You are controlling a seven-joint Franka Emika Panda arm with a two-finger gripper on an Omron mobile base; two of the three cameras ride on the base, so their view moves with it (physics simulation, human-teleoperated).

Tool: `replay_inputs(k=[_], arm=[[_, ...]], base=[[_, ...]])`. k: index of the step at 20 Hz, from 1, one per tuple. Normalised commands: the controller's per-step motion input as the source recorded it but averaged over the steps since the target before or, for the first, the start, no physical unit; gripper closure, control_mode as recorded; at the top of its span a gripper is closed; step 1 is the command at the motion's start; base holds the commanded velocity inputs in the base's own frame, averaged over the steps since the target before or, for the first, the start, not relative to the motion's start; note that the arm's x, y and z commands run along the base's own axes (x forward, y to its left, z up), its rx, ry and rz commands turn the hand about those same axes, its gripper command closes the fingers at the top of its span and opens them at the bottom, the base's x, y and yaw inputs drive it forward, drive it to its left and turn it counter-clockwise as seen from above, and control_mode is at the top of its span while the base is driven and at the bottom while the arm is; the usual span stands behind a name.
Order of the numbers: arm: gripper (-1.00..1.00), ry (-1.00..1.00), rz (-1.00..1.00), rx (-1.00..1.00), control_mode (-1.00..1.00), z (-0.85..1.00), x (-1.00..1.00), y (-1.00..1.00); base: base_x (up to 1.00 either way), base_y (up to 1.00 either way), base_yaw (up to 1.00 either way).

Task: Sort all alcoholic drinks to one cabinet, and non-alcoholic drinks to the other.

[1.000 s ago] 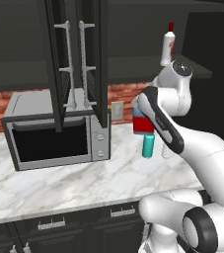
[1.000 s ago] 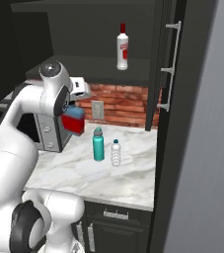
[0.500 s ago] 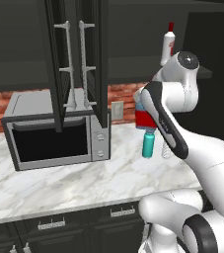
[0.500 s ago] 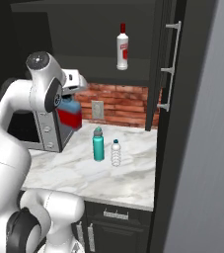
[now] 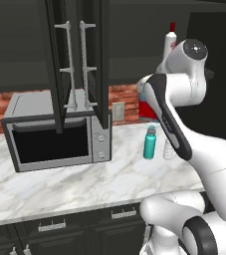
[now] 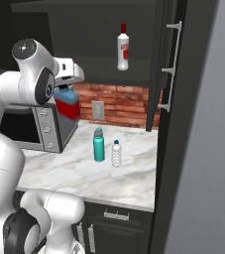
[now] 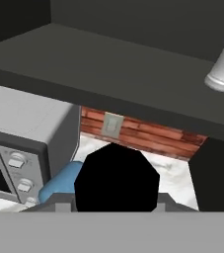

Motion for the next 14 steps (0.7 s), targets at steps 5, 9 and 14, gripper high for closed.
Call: replay_inputs(k=[5, 9, 14], arm=[[1.00, -0.05, -0.05, 0.00, -1.00, 0.43, -0.16, 0.00], [1.00, -0.06, -0.05, 0.00, -1.00, 0.39, -0.08, 0.00], [1.00, -0.04, -0.05, 0.00, -1.00, 0.36, -0.01, -0.03]], base=[[0.00, 0.00, 0.00], [0.00, 0.00, 0.00], [0.00, 0.00, 0.00]])
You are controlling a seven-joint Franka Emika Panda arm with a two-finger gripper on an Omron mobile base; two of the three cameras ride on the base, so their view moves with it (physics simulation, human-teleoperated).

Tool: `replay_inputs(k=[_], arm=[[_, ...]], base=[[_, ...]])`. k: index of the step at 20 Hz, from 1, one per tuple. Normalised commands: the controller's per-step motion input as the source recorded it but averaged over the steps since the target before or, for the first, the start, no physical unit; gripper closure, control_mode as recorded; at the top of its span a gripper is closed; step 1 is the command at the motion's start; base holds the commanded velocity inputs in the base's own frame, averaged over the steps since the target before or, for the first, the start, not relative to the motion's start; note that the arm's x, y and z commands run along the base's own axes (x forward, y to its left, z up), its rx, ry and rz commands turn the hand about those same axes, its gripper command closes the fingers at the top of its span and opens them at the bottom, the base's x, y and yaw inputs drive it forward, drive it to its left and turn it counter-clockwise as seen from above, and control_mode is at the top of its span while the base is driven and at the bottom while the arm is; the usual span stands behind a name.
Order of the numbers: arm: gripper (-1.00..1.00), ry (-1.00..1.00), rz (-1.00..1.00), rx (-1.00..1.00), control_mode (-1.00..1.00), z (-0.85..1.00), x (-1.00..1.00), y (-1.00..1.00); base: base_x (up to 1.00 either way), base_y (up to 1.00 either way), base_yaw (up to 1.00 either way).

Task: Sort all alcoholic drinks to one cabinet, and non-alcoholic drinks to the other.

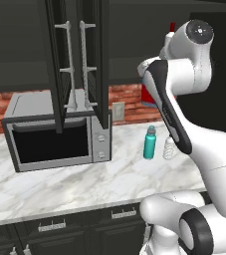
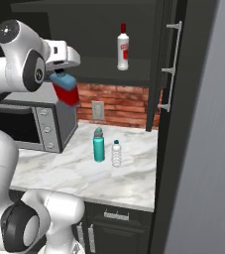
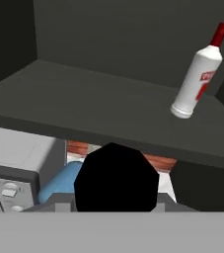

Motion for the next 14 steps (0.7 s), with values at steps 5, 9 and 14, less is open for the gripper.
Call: replay_inputs(k=[5, 9, 14], arm=[[1.00, -0.05, -0.04, 0.00, -1.00, 0.28, 0.00, -0.02], [1.00, -0.07, -0.03, 0.00, -1.00, 0.22, 0.00, 0.00], [1.00, -0.06, -0.02, 0.00, -1.00, 0.24, 0.00, 0.00]], base=[[0.00, 0.00, 0.00], [0.00, 0.00, 0.00], [0.00, 0.00, 0.00]])
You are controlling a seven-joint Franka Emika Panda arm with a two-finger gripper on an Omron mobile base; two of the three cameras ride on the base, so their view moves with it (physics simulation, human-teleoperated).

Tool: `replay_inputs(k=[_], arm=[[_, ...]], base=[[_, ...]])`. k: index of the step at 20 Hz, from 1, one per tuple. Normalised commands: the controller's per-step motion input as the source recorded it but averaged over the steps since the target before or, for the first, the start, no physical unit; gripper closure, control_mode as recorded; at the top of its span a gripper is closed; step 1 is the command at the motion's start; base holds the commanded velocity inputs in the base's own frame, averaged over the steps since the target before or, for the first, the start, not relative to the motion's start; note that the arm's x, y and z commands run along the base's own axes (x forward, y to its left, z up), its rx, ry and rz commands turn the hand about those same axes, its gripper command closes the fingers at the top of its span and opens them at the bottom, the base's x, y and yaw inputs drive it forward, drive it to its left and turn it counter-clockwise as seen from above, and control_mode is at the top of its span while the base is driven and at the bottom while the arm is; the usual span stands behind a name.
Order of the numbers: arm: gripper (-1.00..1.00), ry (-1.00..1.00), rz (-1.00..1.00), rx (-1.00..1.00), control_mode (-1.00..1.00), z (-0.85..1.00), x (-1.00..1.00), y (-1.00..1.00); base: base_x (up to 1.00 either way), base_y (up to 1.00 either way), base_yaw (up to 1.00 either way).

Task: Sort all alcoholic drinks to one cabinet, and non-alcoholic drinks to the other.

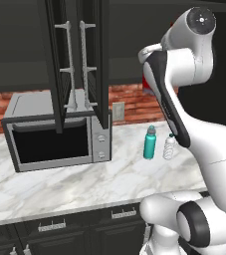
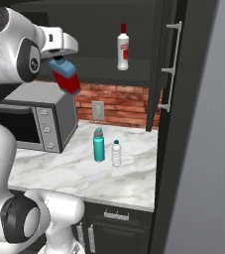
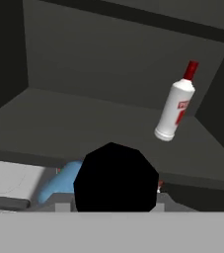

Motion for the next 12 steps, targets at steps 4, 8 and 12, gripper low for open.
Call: replay_inputs(k=[4, 8, 12], arm=[[1.00, -0.05, -0.02, 0.00, -1.00, 0.24, 0.00, 0.00], [1.00, -0.05, -0.01, 0.00, -1.00, 0.14, 0.04, 0.00], [1.00, -0.04, 0.00, 0.00, -1.00, 0.03, 0.12, 0.00]], base=[[0.00, 0.00, 0.00], [0.00, 0.00, 0.00], [0.00, 0.00, 0.00]])
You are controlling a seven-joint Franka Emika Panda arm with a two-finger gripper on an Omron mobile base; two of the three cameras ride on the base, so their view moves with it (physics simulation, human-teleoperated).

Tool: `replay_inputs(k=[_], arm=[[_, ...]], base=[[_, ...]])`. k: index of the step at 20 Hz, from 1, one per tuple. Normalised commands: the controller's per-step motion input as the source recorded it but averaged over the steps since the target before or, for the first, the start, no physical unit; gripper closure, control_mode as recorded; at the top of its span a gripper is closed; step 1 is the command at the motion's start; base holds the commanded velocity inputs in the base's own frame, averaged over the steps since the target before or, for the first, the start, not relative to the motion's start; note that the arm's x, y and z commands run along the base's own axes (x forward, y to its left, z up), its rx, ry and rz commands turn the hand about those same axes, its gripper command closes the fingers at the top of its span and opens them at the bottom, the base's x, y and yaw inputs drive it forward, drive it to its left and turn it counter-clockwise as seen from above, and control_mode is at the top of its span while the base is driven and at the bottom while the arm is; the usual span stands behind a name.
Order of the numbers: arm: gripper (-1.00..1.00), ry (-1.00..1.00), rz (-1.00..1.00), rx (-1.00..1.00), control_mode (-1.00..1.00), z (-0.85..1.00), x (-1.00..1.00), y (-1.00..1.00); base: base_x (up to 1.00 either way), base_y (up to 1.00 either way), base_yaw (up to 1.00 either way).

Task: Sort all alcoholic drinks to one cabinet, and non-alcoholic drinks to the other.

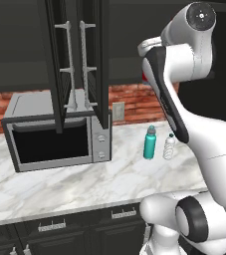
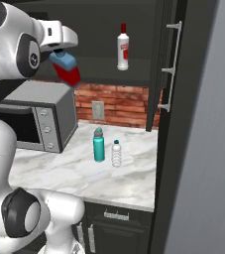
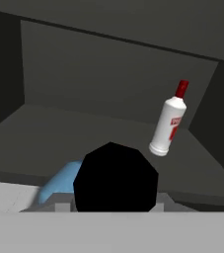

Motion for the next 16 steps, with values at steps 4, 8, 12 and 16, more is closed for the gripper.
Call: replay_inputs(k=[4, 8, 12, 16], arm=[[1.00, -0.02, 0.00, 0.00, -1.00, 0.00, 0.19, 0.00], [1.00, -0.04, 0.00, 0.00, -1.00, 0.00, 0.22, 0.00], [1.00, -0.06, 0.00, 0.00, -1.00, 0.00, 0.31, 0.02], [1.00, -0.06, 0.00, 0.00, -1.00, 0.00, 0.31, 0.01]], base=[[0.00, 0.00, 0.00], [0.00, 0.00, 0.00], [0.00, 0.00, 0.00], [0.00, 0.00, 0.00]])
